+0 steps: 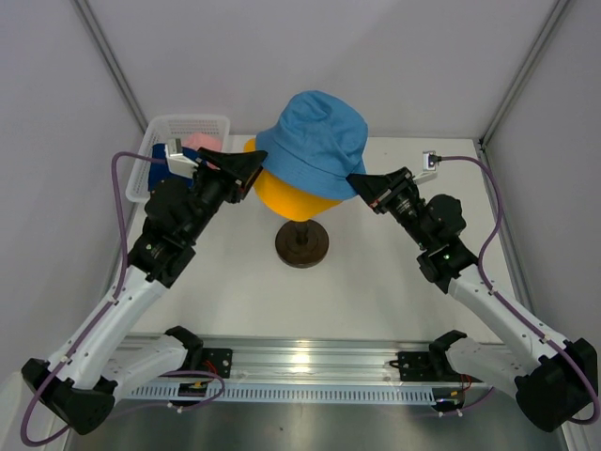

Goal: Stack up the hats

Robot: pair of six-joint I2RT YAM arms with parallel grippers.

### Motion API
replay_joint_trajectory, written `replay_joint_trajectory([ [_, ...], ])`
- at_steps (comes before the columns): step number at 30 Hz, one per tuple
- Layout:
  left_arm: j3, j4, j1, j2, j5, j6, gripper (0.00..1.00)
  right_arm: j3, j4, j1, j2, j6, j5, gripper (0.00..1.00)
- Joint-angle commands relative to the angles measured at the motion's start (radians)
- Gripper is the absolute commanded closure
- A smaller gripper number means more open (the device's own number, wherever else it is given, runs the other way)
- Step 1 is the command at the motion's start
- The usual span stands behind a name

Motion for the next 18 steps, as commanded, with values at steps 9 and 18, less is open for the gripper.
replay_joint_trajectory([
  [9,-0.046,0.093,-0.002,-0.048,0.039,-0.053,0.48,-0.030,-0.036,0.008,0.019,-0.041,-0.019,1.00],
  [18,-0.017,0.133,-0.002,-0.005,0.079,-0.056,0.76,-0.029,-0.038,0.010,0.019,-0.050,-0.008,1.00],
])
